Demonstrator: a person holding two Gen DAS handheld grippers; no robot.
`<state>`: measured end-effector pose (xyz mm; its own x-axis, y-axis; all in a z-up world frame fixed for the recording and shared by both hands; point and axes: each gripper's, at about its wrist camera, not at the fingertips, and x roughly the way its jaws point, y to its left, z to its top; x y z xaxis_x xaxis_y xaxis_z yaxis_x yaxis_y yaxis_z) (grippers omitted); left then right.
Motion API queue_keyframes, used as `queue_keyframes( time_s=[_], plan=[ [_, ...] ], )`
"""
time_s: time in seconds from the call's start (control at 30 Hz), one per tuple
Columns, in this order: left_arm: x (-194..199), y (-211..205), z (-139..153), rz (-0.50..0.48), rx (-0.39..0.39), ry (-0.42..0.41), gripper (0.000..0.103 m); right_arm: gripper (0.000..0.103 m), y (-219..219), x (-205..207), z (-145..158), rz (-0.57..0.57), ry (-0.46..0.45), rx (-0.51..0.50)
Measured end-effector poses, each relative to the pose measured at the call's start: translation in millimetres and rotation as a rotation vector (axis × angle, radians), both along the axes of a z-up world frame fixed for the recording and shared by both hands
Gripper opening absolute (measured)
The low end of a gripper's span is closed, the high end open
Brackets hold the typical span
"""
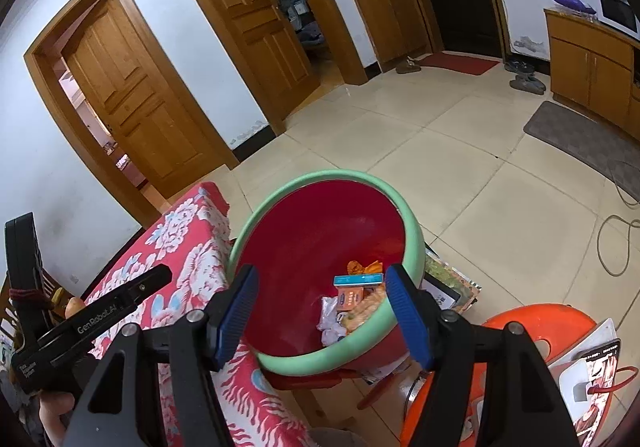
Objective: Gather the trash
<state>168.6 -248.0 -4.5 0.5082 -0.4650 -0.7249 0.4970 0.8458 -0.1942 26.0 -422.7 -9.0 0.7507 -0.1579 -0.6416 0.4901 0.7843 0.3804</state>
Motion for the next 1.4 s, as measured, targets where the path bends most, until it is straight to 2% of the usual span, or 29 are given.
queue_keyframes(
  time_s=[0.37, 0.47, 0.53, 0.73, 0.87, 0.97, 1.17, 1.4],
  plan=[
    [-21, 52, 14, 0.083, 0.001, -0.003, 0.059, 0.070, 38, -1, 19, 0.086, -0.027, -0.030],
    [-27, 67, 20, 0.113, 0.003, -0.013, 0.070, 0.072, 50, -3, 24, 0.108, -0.034, -0.039],
    [-32, 77, 24, 0.129, 0.007, -0.032, 0.072, 0.072, 56, -3, 29, 0.124, -0.039, -0.044],
    [-54, 106, 38, 0.187, 0.021, -0.085, 0.080, 0.082, 80, -6, 35, 0.169, -0.042, -0.067],
    [-66, 125, 45, 0.227, 0.025, -0.103, 0.081, 0.084, 99, -10, 41, 0.206, -0.047, -0.087],
    [-75, 137, 49, 0.255, 0.027, -0.113, 0.082, 0.091, 112, -14, 45, 0.229, -0.051, -0.104],
    [-96, 159, 47, 0.300, 0.039, -0.123, 0.082, 0.096, 135, -22, 50, 0.268, -0.065, -0.140],
    [-115, 176, 44, 0.347, 0.044, -0.123, 0.082, 0.098, 156, -32, 49, 0.299, -0.062, -0.178]
  ],
)
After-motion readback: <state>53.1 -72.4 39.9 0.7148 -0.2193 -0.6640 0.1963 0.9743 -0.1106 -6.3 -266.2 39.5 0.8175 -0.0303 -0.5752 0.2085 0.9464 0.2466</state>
